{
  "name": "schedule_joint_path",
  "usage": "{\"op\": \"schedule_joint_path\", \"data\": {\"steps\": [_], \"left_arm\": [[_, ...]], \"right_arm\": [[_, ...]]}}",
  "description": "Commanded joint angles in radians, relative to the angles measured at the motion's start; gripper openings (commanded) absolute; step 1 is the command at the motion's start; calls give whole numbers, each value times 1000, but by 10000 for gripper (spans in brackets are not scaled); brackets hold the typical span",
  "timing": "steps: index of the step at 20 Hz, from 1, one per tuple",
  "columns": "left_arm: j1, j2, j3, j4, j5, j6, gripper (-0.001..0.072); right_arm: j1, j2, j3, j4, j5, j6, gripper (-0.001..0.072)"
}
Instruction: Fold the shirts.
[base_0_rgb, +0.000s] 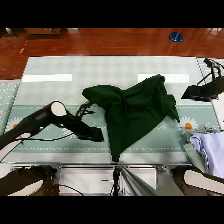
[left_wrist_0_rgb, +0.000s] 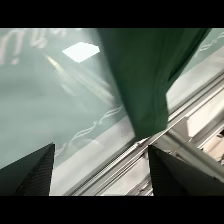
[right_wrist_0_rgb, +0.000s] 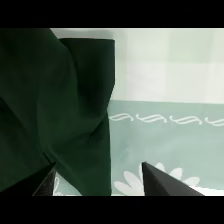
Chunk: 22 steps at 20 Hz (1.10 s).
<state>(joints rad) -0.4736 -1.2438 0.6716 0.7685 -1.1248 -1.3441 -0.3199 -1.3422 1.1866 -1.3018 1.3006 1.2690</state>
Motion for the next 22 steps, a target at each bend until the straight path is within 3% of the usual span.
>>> {"op": "schedule_joint_path", "data": {"steps": [1,6,12,14,15,16,17,22], "left_arm": [[-55,-98,-7,-210,69,114,720],[-72,-213,31,-277,69,153,720],[-98,-325,166,-280,63,83,702],[-108,-379,238,-279,50,55,554],[-112,-409,269,-279,33,36,356],[-113,-441,299,-280,11,24,97],[-113,-465,321,-280,-12,23,22],[-113,-489,349,-280,-109,76,20]], "right_arm": [[-1,1,-8,2,2,1,598],[-1,1,-8,3,2,1,597],[-1,1,-8,2,3,0,580],[-1,1,-8,2,6,0,580],[-1,1,-8,2,6,0,580],[-1,1,-8,2,6,-3,580],[-1,1,-8,2,5,-7,580],[-2,-16,-8,39,-27,-29,606]]}}
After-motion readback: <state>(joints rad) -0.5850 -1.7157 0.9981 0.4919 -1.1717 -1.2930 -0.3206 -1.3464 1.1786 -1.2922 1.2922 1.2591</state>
